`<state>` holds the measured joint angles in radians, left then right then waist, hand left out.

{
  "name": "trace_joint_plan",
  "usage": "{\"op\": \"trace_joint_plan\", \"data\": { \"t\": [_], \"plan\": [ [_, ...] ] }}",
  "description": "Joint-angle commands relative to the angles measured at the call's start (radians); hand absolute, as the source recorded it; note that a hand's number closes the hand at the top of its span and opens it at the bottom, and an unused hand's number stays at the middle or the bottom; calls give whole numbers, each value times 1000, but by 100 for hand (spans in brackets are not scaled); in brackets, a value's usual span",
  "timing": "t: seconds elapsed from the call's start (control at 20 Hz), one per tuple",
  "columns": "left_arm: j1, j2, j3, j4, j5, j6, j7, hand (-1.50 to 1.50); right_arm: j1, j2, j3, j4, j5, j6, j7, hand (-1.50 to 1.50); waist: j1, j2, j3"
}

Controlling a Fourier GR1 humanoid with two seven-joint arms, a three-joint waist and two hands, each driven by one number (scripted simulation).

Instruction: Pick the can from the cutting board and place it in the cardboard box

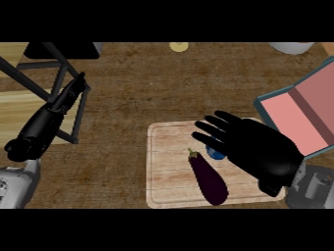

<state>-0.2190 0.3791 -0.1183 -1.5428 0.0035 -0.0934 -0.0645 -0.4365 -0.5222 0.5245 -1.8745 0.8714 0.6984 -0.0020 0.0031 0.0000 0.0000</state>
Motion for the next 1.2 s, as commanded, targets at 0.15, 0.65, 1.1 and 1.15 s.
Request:
{"op": "trace_joint_plan", "data": {
  "t": [0.15,0.65,1.1,1.15],
  "plan": [
    [7,-38,29,63,-37,-39,-52,0,19,30,-8,122,140,-76,-89,-150,-1,1,0],
    [11,-31,116,-2,-22,-115,-3,0,42,131,-26,180,223,-59,-167,-150,0,0,0],
    [13,-107,89,-23,-112,-83,6,0,68,157,-58,272,360,-146,-203,-150,-2,0,0],
    [-16,-104,104,64,-120,-99,-40,0,64,158,-72,256,363,-119,-207,-150,-4,0,0]
  ]
}}
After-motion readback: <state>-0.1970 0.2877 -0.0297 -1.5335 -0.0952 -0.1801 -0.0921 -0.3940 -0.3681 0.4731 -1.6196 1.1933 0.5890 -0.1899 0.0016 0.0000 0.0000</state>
